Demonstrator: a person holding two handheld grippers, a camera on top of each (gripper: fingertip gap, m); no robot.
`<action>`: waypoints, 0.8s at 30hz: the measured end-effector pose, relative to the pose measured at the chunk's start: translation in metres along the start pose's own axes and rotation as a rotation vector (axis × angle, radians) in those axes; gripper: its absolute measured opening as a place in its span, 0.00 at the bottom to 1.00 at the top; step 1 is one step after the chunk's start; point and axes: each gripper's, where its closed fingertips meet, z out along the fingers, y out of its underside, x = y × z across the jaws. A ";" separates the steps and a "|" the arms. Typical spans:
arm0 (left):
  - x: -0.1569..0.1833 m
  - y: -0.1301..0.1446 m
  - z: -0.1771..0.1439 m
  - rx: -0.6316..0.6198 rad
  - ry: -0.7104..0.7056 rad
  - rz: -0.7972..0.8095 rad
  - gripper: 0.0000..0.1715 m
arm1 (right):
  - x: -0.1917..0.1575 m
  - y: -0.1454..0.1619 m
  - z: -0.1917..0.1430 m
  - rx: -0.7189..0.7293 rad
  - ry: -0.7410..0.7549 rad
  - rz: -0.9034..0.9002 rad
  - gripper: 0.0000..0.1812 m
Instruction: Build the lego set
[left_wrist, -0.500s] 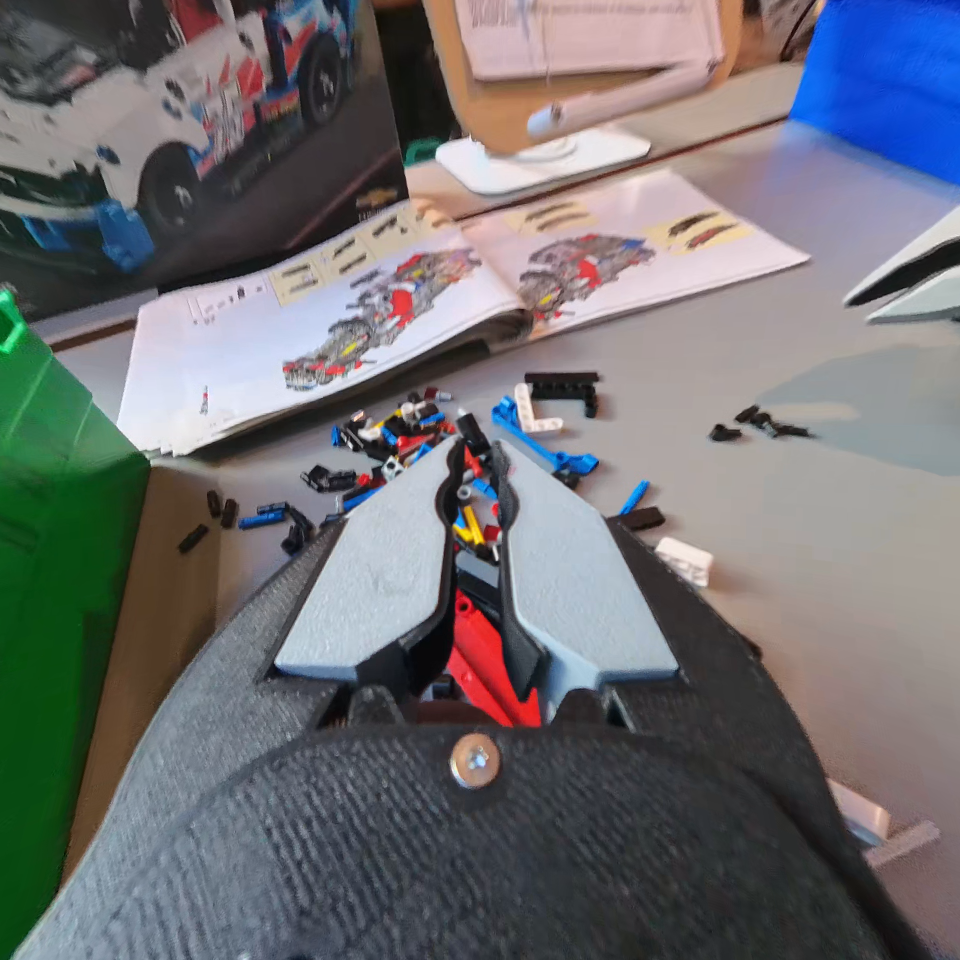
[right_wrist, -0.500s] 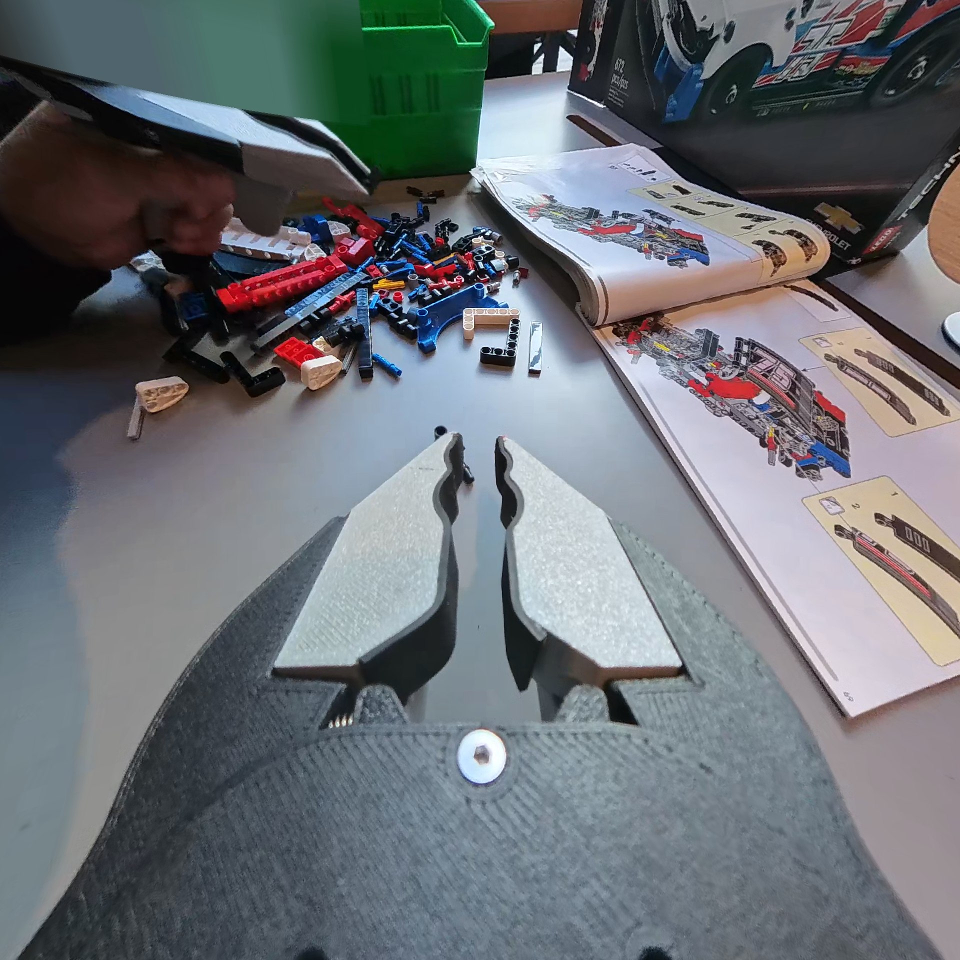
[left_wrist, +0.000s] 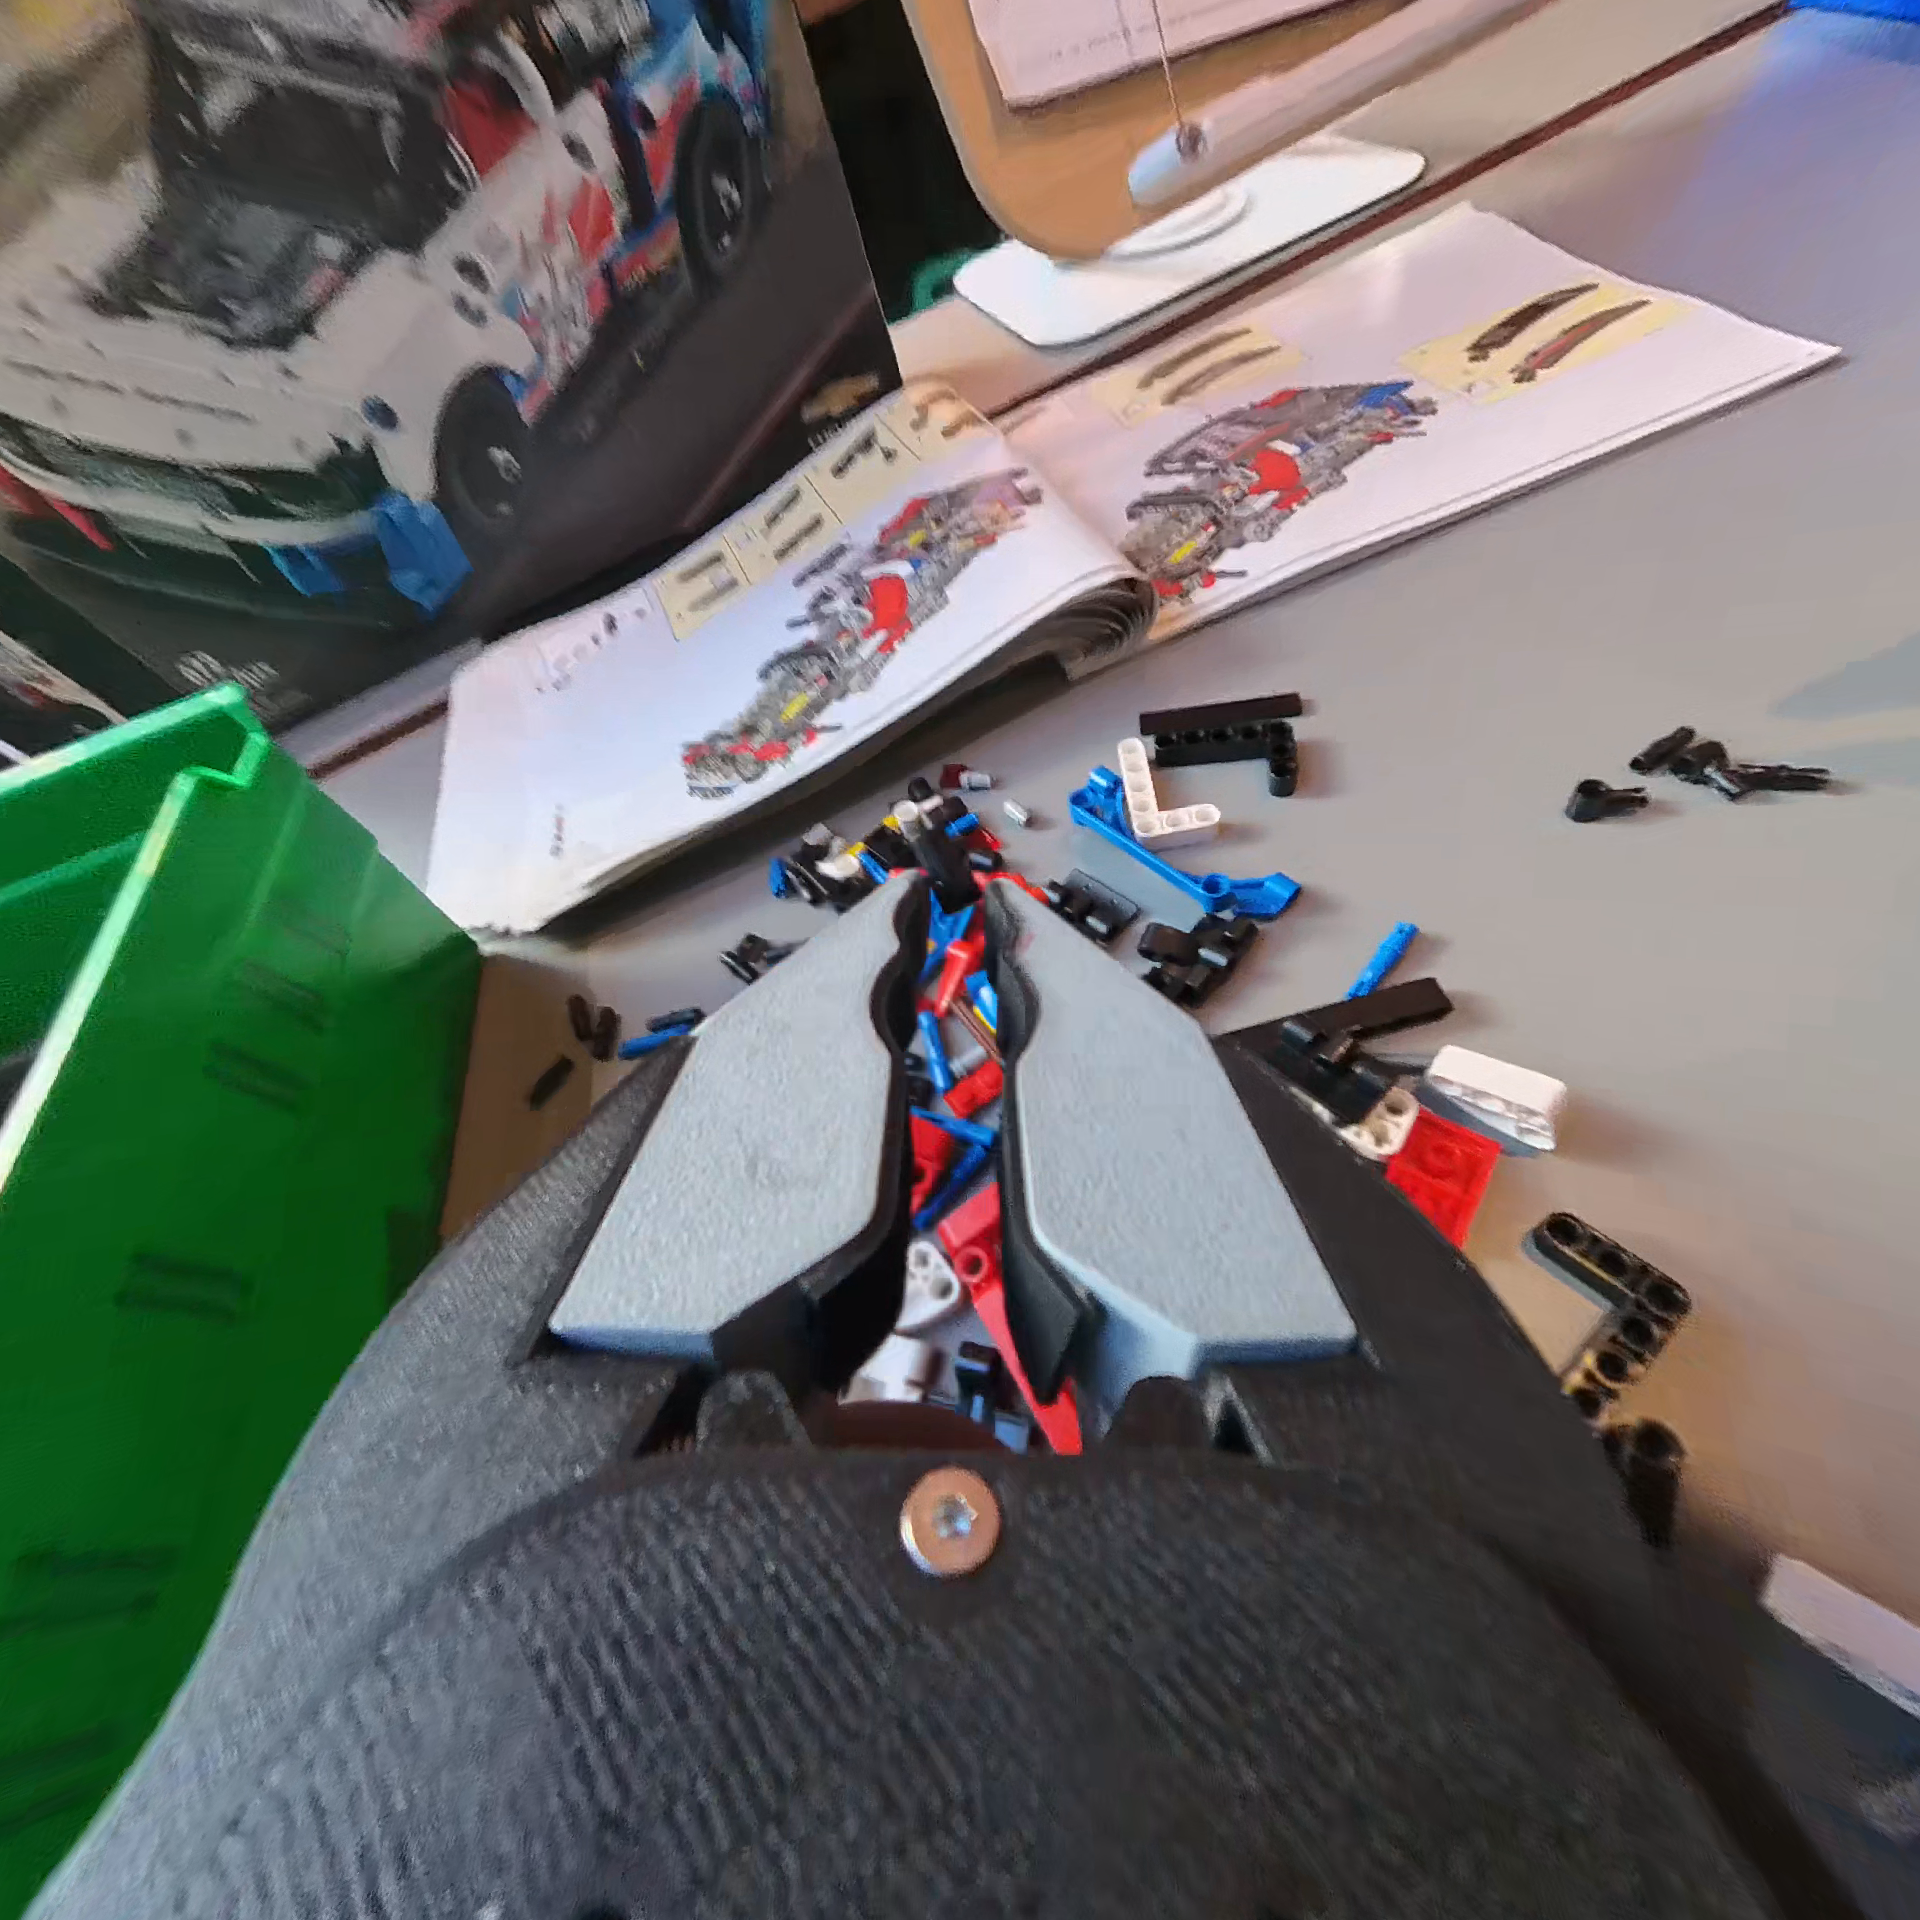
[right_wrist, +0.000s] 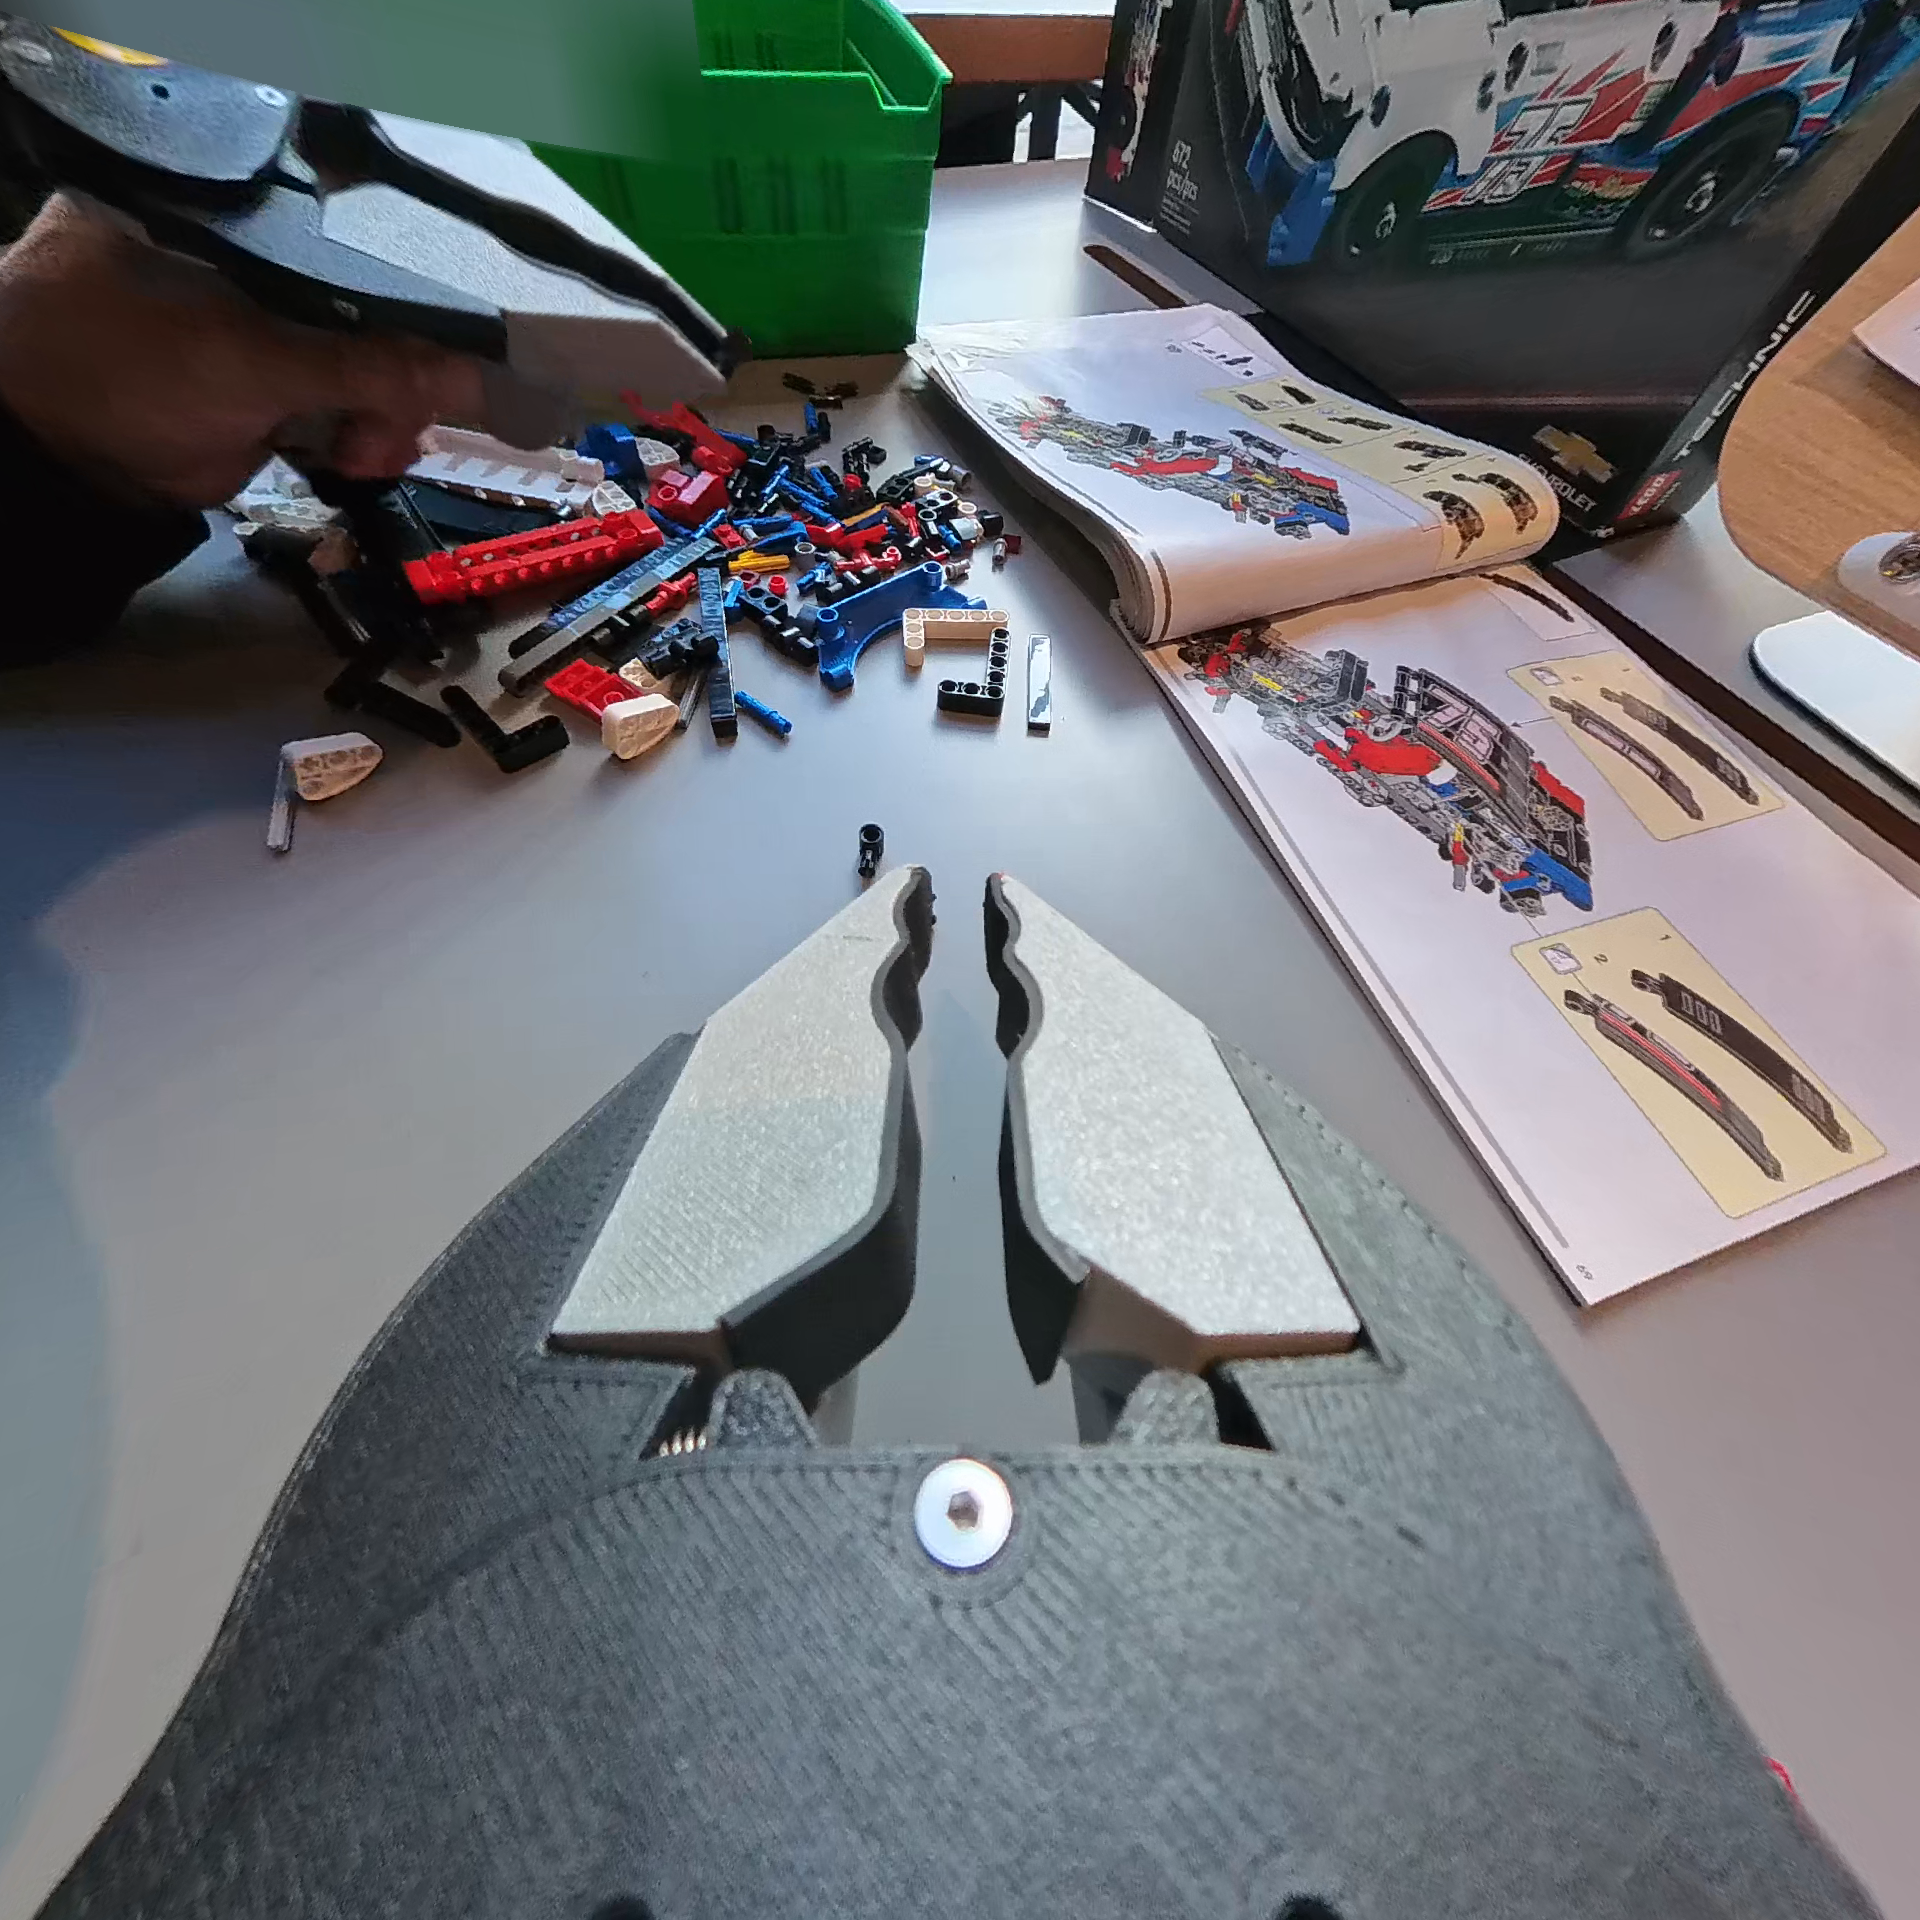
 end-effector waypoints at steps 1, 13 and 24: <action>-0.001 -0.002 -0.001 0.012 -0.014 0.022 0.04 | 0.000 -0.001 0.000 0.002 0.000 0.001 0.04; -0.025 0.037 -0.019 -0.266 0.063 -0.081 0.09 | -0.003 -0.015 -0.015 0.026 -0.005 -0.010 0.03; -0.028 0.055 -0.051 -0.370 0.053 -0.154 0.20 | -0.004 -0.010 -0.073 0.008 0.109 -0.026 0.01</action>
